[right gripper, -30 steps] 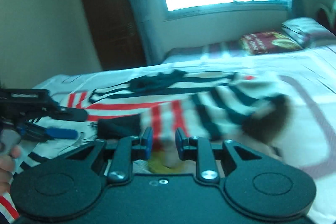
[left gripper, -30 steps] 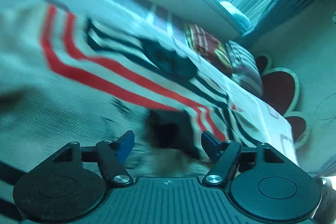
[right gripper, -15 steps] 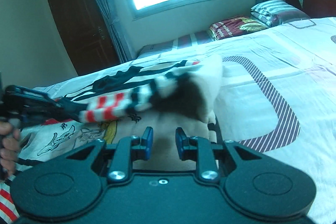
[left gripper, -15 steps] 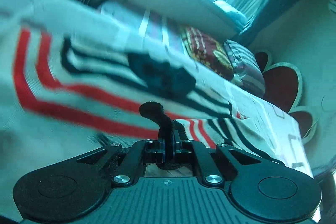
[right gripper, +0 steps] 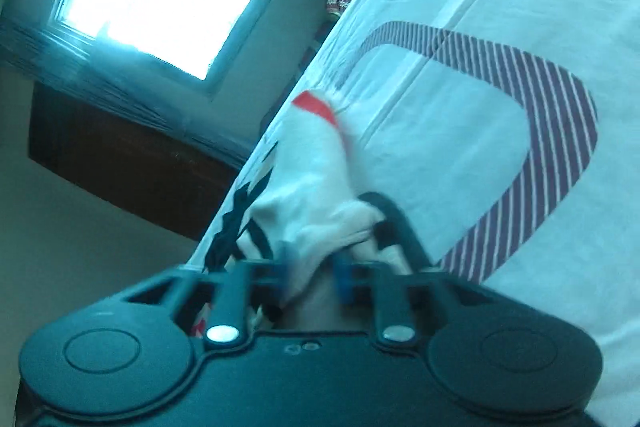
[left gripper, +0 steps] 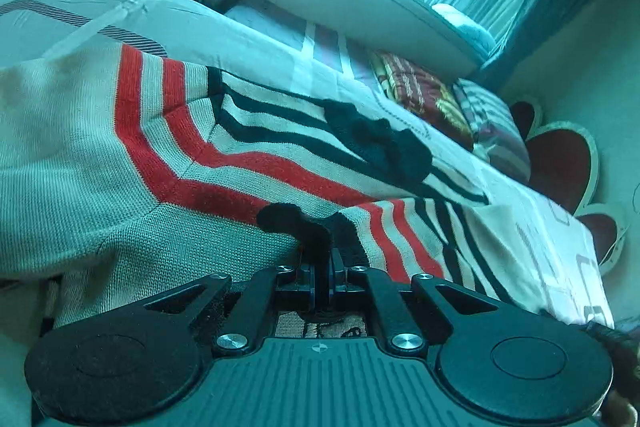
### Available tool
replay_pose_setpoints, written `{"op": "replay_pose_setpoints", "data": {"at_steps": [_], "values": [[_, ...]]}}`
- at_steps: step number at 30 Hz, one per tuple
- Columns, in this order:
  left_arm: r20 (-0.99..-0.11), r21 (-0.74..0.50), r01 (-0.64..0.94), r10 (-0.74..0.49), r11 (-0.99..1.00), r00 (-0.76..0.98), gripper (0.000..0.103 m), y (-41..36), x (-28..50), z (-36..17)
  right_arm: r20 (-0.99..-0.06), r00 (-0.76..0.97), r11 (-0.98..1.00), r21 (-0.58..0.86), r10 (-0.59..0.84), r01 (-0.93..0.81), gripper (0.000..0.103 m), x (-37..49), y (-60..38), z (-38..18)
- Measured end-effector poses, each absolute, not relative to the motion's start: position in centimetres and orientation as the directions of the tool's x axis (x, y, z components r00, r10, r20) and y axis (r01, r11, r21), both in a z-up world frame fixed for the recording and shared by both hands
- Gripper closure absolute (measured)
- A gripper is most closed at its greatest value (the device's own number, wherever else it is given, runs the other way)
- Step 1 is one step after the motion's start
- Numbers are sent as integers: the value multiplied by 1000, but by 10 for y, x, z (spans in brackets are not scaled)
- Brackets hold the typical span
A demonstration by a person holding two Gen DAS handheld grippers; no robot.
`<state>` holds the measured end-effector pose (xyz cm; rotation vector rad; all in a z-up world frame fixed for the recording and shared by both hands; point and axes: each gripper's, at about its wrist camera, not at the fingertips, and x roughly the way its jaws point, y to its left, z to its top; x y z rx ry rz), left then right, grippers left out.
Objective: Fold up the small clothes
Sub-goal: 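Fold the sleeve across the sweater body with the right gripper while the left gripper grasps the other cuff, then lay the sleeve on the body and open the right gripper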
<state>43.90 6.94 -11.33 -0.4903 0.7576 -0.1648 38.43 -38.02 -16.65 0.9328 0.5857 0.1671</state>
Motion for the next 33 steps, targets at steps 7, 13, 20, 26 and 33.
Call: {"op": "replay_pose_setpoints", "data": {"at_steps": [7, 13, 20, 26, 33], "values": [[-633, -403, -24, -260, 915, 729, 98, 62, 429, -125, -484, 817, 723, 679, 313, 125, 97, 386, -375, -170], [-633, -407, -15, -271, 913, 726, 97, 65, 427, -126, -483, 822, 811, 584, 302, 45, 80, 371, -379, -145], [-630, -413, -21, -268, 911, 729, 98, 62, 423, -126, -429, 858, 872, 488, 282, -43, 78, 421, -411, -117], [-624, -421, -29, -266, 907, 734, 97, 64, 423, -126, -512, 766, 828, 558, 388, -46, 67, 502, -412, -140], [-607, -408, -69, -214, 910, 765, 98, 69, 416, -126, -560, 758, 907, 411, 334, -95, 97, 510, -394, -146]]}}
